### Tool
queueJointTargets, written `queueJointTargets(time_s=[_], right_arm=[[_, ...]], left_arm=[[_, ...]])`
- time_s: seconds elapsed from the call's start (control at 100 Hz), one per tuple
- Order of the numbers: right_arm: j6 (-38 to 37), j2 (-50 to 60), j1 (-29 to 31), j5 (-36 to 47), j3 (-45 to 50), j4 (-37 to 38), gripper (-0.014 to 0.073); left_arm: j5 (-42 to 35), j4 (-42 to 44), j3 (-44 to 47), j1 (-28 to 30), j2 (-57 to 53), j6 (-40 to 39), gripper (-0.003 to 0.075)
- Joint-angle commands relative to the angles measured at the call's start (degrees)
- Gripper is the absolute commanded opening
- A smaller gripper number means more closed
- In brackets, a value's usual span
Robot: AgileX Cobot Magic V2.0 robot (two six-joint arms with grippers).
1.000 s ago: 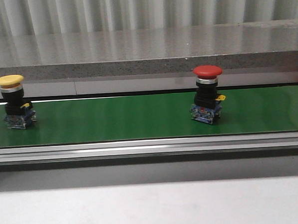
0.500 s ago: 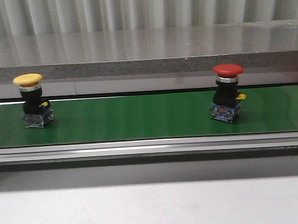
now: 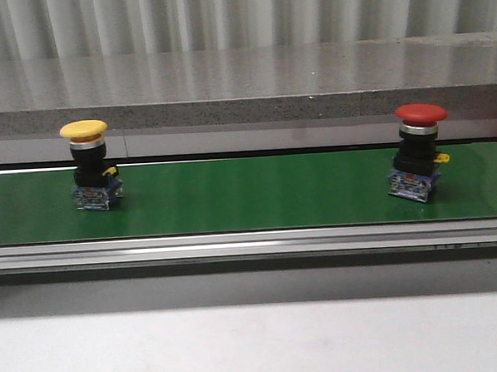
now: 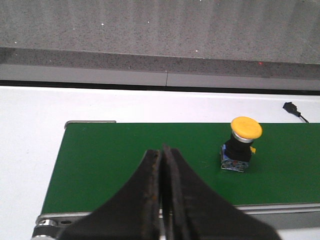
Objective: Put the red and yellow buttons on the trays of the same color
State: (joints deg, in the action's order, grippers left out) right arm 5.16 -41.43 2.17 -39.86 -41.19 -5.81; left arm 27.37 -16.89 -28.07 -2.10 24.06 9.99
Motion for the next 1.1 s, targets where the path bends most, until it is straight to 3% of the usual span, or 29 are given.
queueJointTargets(time_s=[0.0, 0.4, 0.65, 1.09], right_arm=[[0.42, 0.23, -0.19, 3.59, -1.57, -0.76, 0.0666], [6.81, -11.23, -1.53, 5.08, -1.95, -7.07, 0.0666], [6.87, -21.34, -6.35, 5.57, -6.85, -7.08, 0.0666], [7.22, -39.61, -6.47, 8.04, -14.67, -5.98, 0.0636]], left_arm=[[-4.63, -0.71, -1.44, -0.55, 0.25, 0.04, -0.002], [-4.63, -0.71, -1.44, -0.55, 0.25, 0.04, -0.002], [-4.63, -0.71, -1.44, -0.55, 0.25, 0.04, -0.002], [-4.63, -0.71, -1.44, -0.55, 0.25, 0.04, -0.002]])
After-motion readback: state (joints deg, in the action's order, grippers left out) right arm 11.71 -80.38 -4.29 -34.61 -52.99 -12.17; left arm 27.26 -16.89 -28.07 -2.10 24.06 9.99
